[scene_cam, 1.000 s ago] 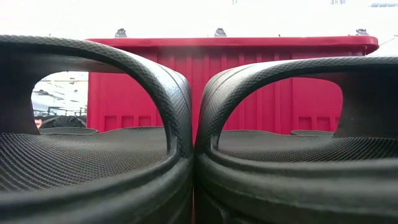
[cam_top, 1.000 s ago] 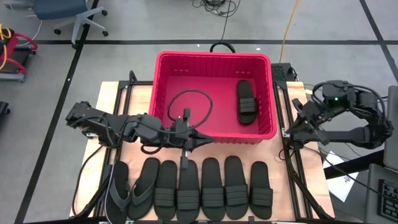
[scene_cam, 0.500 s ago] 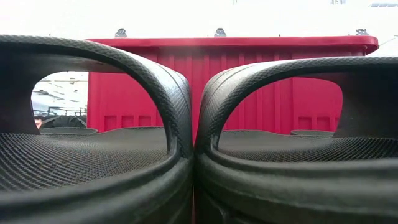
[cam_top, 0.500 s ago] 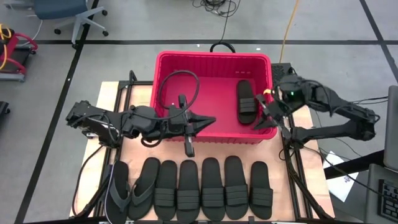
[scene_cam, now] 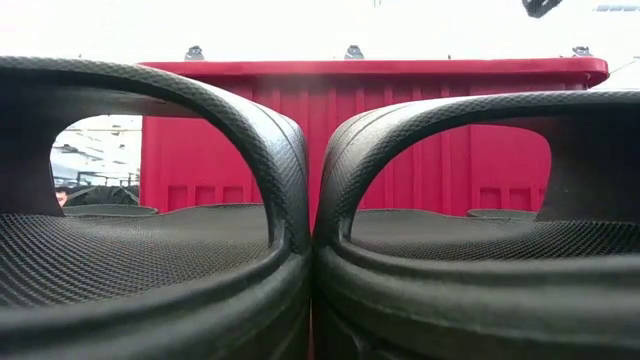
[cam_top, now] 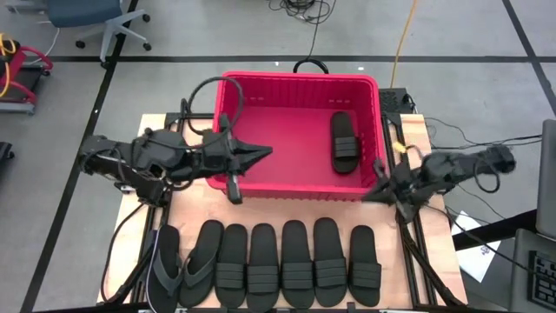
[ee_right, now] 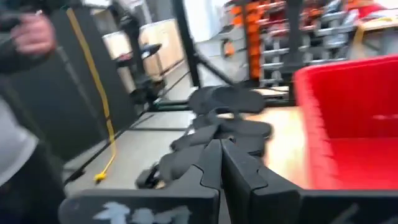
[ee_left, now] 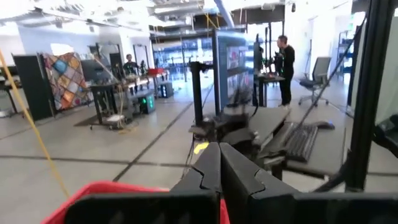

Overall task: Pick and place slides into bin
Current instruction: Put the black slide into the red bin

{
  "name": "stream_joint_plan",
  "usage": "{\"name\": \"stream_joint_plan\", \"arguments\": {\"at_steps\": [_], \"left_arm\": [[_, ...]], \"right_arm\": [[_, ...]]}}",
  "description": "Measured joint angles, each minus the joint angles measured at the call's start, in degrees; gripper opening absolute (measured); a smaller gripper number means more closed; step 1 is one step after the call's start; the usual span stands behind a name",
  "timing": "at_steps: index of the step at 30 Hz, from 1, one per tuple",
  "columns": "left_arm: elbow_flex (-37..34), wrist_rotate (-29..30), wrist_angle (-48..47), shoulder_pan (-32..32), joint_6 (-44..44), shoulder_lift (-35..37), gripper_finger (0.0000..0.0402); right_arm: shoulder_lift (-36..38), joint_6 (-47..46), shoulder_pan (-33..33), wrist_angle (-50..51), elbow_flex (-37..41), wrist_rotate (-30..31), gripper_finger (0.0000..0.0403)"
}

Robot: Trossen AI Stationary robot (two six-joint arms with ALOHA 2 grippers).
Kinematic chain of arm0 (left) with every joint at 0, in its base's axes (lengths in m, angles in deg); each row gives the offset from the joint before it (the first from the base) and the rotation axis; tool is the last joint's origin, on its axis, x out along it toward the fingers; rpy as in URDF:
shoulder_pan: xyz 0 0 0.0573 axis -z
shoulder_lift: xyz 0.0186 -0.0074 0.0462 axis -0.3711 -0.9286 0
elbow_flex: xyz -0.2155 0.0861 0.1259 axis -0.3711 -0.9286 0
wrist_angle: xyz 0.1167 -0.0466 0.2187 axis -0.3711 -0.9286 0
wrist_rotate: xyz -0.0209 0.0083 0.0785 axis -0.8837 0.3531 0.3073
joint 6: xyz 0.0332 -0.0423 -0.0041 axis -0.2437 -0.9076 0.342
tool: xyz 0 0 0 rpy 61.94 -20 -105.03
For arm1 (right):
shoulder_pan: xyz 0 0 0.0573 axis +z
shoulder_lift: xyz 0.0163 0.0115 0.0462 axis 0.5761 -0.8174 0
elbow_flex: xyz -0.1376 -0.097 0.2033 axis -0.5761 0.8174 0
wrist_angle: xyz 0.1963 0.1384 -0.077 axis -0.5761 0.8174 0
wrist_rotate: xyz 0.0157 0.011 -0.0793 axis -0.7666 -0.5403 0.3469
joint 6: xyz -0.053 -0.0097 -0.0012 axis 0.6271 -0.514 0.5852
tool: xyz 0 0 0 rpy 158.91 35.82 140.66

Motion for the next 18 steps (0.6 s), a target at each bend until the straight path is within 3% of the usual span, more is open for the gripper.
{"name": "stream_joint_plan", "arguments": {"at_steps": [4,9,13,18], "left_arm": [[0.0,-1.0,-5.0,-0.2,-1.6,1.8,0.0001],[0.0,-3.6,-7.5,-0.2,-2.2,2.8,0.0004],[0.0,-5.6,-7.8,-0.2,-2.3,2.9,0.0002],[0.0,-5.7,-7.9,0.1,-1.9,2.9,0.0007]], "right_arm": [[-7.8,-0.5,9.9,2.5,-4.3,4.1,0.0],[-17.5,-6.6,21.6,20.8,-14.6,6.4,0.0],[-23.9,-12.7,29.4,30.8,-20.7,5.8,0.0],[-26.3,-20.0,32.2,30.7,-19.6,1.0,0.0]]}}
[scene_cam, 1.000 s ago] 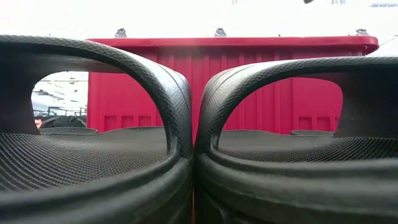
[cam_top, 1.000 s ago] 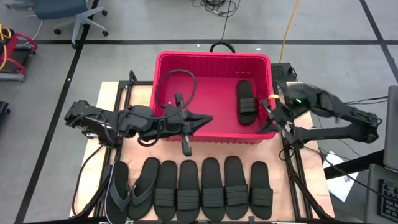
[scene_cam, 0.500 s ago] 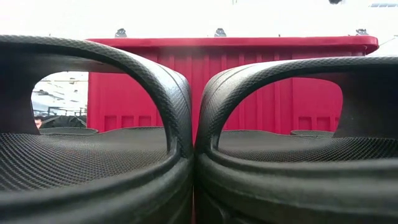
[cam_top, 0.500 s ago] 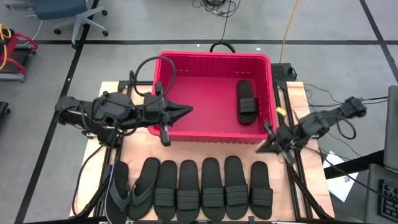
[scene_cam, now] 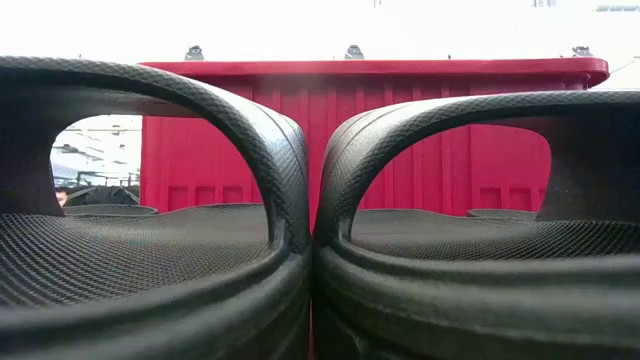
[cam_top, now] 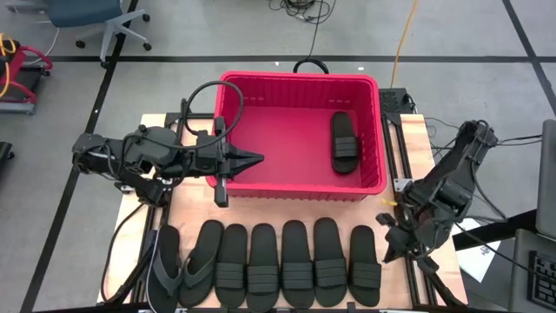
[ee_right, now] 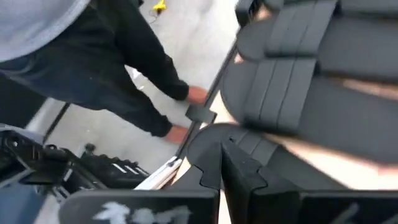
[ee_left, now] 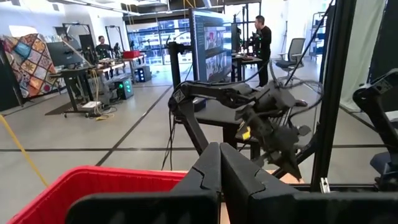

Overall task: Pick and place slides into bin
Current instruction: Put the black slide into the red bin

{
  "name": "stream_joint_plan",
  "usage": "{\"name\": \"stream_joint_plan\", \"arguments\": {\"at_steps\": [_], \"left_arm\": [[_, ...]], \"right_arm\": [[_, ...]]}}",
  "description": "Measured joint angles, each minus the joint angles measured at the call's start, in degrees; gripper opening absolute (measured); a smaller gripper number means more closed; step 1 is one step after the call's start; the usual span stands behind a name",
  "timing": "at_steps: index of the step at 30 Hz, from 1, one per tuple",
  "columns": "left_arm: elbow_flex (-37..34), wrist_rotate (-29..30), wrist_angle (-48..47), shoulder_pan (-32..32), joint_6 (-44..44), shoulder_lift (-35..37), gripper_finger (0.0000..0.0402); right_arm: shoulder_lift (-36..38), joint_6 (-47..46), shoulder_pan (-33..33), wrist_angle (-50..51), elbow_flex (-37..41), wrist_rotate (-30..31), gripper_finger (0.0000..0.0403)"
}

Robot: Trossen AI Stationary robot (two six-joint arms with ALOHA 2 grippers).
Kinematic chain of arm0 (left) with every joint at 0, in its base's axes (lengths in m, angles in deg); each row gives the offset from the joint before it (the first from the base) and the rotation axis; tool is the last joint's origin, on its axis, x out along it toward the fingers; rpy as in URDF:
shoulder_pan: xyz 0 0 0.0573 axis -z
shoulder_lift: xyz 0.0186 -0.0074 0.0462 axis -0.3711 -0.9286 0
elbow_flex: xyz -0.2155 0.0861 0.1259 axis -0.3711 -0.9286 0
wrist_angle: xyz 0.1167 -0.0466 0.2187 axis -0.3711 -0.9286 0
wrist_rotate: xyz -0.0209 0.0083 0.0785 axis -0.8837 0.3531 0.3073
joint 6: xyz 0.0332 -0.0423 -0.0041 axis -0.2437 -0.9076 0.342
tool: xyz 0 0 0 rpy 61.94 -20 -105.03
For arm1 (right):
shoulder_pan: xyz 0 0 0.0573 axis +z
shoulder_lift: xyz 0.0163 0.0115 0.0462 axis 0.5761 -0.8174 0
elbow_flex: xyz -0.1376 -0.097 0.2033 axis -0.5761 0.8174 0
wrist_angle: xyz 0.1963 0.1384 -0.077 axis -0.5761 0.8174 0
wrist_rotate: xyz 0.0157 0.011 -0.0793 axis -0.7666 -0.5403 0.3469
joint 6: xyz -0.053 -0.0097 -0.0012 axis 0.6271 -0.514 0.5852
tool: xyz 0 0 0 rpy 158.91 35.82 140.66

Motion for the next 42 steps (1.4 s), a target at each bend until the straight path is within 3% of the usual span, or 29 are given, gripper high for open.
{"name": "stream_joint_plan", "arguments": {"at_steps": [6,16,21,34,42], "left_arm": [[0.0,-0.1,-2.0,0.0,0.3,0.0,0.0001],[0.0,-0.1,-2.5,0.0,-0.1,0.0,0.0003],[0.0,-0.7,-2.5,0.0,-0.3,0.0,0.0008],[0.0,-1.8,-2.4,0.0,0.1,0.0,0.0002],[0.0,-1.8,-1.9,0.0,0.0,0.0,0.002]], "right_arm": [[-0.7,-7.9,-0.3,-7.0,5.9,-2.0,0.0029],[-0.9,-16.5,-0.4,-15.4,18.3,-3.4,0.0167],[-0.9,-20.4,-2.2,-23.1,24.8,-3.5,0.0214],[-1.3,-28.2,-3.8,-38.2,35.4,-11.9,0.022],[-5.6,-28.8,-3.8,-41.7,35.7,-11.3,0.022]]}}
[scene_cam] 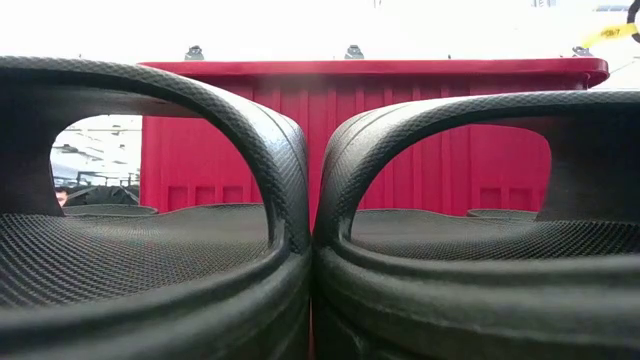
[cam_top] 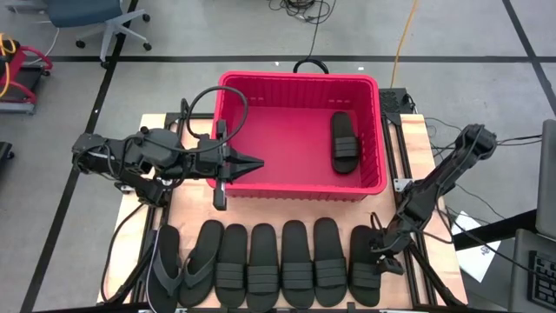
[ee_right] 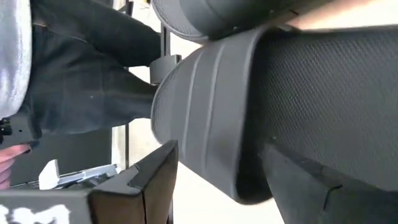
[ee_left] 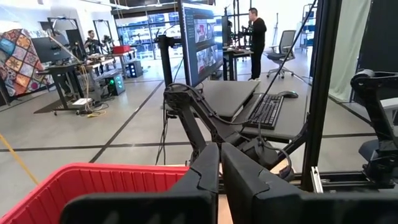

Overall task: Pick and place slides into bin
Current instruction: Put the black slide into the red bin

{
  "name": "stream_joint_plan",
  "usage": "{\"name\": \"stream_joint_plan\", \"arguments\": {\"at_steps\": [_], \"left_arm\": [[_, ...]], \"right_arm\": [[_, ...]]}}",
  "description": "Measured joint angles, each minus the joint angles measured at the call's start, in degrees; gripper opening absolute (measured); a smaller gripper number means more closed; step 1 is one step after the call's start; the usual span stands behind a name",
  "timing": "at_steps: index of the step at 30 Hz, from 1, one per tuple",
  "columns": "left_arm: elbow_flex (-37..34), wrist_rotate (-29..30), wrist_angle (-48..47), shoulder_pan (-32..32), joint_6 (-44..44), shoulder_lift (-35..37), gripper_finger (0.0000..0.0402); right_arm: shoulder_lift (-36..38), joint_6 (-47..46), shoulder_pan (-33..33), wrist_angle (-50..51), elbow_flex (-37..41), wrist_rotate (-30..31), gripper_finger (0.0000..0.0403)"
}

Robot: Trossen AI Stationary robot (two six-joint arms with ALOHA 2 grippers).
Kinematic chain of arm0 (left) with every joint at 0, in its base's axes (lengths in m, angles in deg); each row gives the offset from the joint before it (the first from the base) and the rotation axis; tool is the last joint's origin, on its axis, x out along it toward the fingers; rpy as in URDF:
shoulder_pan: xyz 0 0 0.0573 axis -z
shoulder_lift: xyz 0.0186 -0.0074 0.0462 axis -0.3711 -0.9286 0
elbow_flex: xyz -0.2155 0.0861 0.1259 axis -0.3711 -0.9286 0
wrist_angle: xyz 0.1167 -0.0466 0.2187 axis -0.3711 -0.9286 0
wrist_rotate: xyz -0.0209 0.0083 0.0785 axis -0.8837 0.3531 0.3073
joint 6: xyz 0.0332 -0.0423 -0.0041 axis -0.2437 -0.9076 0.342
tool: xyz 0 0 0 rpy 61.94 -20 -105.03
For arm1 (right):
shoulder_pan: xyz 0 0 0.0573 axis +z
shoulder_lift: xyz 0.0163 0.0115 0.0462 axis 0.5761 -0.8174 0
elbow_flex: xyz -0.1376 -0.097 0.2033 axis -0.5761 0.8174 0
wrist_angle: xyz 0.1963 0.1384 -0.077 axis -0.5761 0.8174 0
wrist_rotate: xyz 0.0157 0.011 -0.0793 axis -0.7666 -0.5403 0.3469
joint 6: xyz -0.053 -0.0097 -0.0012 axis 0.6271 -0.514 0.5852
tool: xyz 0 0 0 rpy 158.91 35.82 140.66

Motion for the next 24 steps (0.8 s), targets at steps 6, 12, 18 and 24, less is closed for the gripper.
{"name": "stream_joint_plan", "arguments": {"at_steps": [6,12,18,24], "left_arm": [[0.0,0.2,-0.1,-0.3,0.3,0.0,0.0013],[0.0,0.3,-0.7,-1.0,0.1,0.0,0.0003],[0.0,0.3,-0.9,-1.1,0.1,0.0,0.002],[0.0,0.3,-1.0,-1.1,0.1,0.0,0.0011]], "right_arm": [[-4.9,1.0,0.0,-4.4,0.0,1.8,0.0194],[-5.9,-0.2,0.0,-7.0,0.0,1.7,0.0082],[-4.2,-1.1,0.0,-7.5,0.0,-1.2,0.0013],[0.6,-1.0,0.3,-7.4,-1.1,-5.7,0.0005]]}}
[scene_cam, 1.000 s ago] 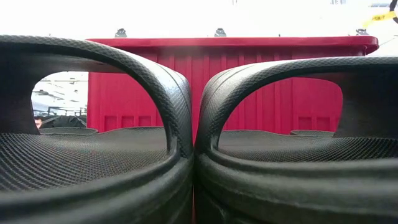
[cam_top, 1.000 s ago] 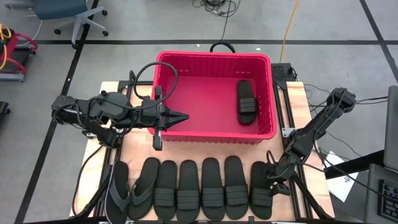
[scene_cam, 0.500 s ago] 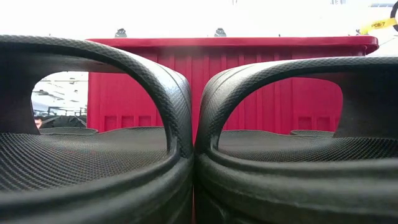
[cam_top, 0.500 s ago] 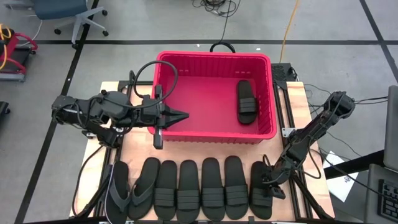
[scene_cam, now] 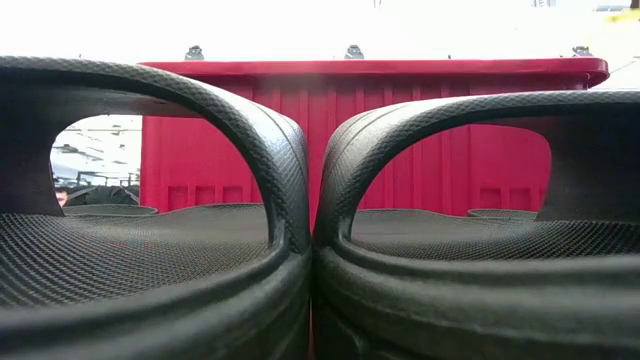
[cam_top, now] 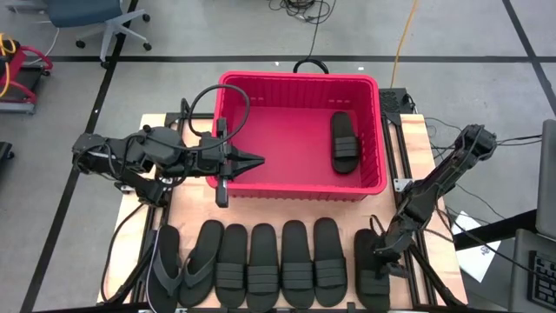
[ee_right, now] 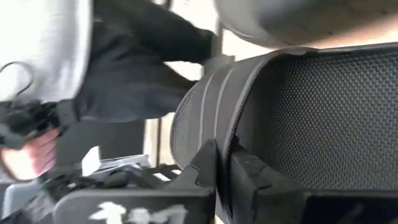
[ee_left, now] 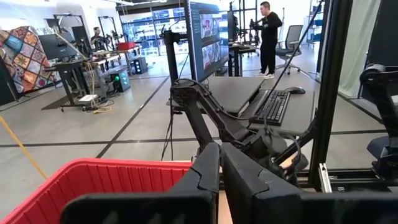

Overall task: Pick and place slides into bin
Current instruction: Put the black slide into the red bin

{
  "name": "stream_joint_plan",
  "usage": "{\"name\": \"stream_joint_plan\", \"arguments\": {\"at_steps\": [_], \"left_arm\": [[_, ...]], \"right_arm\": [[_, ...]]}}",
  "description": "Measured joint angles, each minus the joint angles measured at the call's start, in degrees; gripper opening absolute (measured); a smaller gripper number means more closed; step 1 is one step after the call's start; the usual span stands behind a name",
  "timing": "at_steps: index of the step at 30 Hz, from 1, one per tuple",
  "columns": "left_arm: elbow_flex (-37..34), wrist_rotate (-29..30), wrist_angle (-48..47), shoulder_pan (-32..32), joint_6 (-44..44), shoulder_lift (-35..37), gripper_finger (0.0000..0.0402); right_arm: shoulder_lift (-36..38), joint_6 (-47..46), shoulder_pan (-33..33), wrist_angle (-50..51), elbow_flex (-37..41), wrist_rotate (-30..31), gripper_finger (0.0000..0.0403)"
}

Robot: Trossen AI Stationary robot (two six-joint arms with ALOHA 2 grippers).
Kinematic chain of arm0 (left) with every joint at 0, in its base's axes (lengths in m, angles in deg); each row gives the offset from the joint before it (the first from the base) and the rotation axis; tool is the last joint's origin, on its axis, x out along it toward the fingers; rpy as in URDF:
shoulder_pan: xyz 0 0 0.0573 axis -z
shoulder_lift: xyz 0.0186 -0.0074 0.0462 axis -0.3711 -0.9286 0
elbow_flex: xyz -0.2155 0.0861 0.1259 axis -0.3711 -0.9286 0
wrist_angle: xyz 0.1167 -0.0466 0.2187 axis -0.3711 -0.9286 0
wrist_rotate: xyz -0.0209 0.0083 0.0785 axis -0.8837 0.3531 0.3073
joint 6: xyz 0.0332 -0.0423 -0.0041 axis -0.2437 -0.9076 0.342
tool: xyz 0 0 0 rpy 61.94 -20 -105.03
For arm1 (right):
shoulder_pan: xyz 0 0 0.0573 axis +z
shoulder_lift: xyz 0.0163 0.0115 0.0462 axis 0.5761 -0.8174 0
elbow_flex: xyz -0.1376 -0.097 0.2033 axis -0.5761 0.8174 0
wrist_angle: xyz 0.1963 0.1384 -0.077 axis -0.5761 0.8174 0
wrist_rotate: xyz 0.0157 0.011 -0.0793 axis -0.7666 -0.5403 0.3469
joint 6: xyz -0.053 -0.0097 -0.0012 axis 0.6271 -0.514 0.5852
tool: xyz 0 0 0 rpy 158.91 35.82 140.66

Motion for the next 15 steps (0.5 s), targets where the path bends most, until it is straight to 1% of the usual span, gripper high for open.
{"name": "stream_joint_plan", "arguments": {"at_steps": [4,7,10,15], "left_arm": [[0.0,0.0,0.0,0.0,0.0,0.0,0.0002],[0.0,0.0,-0.1,0.0,0.0,0.0,0.0007],[0.0,0.0,0.0,0.0,-0.2,0.0,0.0017],[0.0,0.0,0.0,0.0,-1.1,0.0,0.0023]], "right_arm": [[2.9,3.5,0.5,0.9,-3.4,0.0,0.0005],[3.5,6.4,0.5,6.0,-8.5,0.0,0.0004],[3.4,10.5,0.5,17.4,-16.0,-0.2,0.0004],[3.5,18.3,-0.8,40.5,-31.1,0.0,0.0003]]}}
